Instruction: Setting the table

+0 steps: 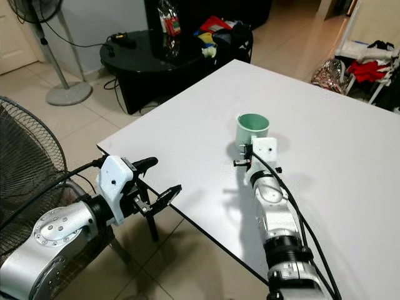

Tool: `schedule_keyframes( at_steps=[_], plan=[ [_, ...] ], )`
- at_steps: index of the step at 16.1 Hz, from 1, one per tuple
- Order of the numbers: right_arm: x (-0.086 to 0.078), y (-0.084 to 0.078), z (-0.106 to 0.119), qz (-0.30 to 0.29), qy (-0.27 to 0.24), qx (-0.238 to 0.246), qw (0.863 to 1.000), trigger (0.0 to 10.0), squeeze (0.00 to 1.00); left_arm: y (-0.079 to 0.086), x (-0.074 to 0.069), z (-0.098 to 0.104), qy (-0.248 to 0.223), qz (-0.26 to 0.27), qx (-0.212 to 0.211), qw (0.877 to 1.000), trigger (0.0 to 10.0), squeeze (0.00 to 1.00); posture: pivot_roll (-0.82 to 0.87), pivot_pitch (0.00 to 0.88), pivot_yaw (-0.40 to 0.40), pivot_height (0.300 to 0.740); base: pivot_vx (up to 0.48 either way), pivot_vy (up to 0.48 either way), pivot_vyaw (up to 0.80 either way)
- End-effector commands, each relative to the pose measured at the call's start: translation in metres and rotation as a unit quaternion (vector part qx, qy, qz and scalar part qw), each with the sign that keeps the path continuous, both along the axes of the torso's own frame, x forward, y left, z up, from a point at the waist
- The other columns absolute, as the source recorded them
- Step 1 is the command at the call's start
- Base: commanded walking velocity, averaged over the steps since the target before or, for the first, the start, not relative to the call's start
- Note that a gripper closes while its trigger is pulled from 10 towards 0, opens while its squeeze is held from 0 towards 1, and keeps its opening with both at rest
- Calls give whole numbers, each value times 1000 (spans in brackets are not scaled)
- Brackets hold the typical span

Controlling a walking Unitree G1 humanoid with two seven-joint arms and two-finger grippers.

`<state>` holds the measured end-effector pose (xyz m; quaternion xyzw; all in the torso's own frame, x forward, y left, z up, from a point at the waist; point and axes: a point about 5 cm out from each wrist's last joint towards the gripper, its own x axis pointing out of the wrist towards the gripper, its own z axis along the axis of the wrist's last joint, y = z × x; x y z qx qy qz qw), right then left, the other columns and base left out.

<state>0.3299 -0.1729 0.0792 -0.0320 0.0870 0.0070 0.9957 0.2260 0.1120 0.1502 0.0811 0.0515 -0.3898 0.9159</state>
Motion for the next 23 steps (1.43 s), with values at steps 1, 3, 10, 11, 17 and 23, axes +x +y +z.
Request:
schedule_keyframes(
  at_steps=[1, 3, 10, 11, 17, 23],
  plan=[
    [4, 0, 4, 2, -12, 8, 1000, 10000, 0, 1, 1, 2, 0, -4, 4, 1000, 10000, 0, 64, 0, 48, 740, 0, 0, 0],
    [9, -3, 1, -2, -8, 9, 1000, 10000, 0, -1, 1, 2, 0, -8, 5, 1000, 10000, 0, 62, 0, 52, 740, 0, 0, 0],
    [10, -10, -4, -5, -21, 21, 1000, 10000, 1000, -2, 3, 4, -6, -5, 8, 1000, 10000, 0, 59, 0, 59, 740, 0, 0, 0],
    [8, -11, -4, -1, -28, 21, 999, 10000, 1000, -2, 3, 5, -6, -4, 8, 1000, 10000, 0, 60, 0, 59, 740, 0, 0, 0],
    [-32, -16, 4, 25, -81, 26, 996, 10000, 1000, 1, -1, 3, -4, 13, -8, 1000, 10000, 0, 40, 0, 66, 740, 0, 0, 0],
    [-40, -13, 11, 27, -79, 24, 996, 10000, 1000, 0, 3, 0, -5, 15, -6, 1000, 10000, 0, 18, 0, 87, 740, 0, 0, 0]
  ],
)
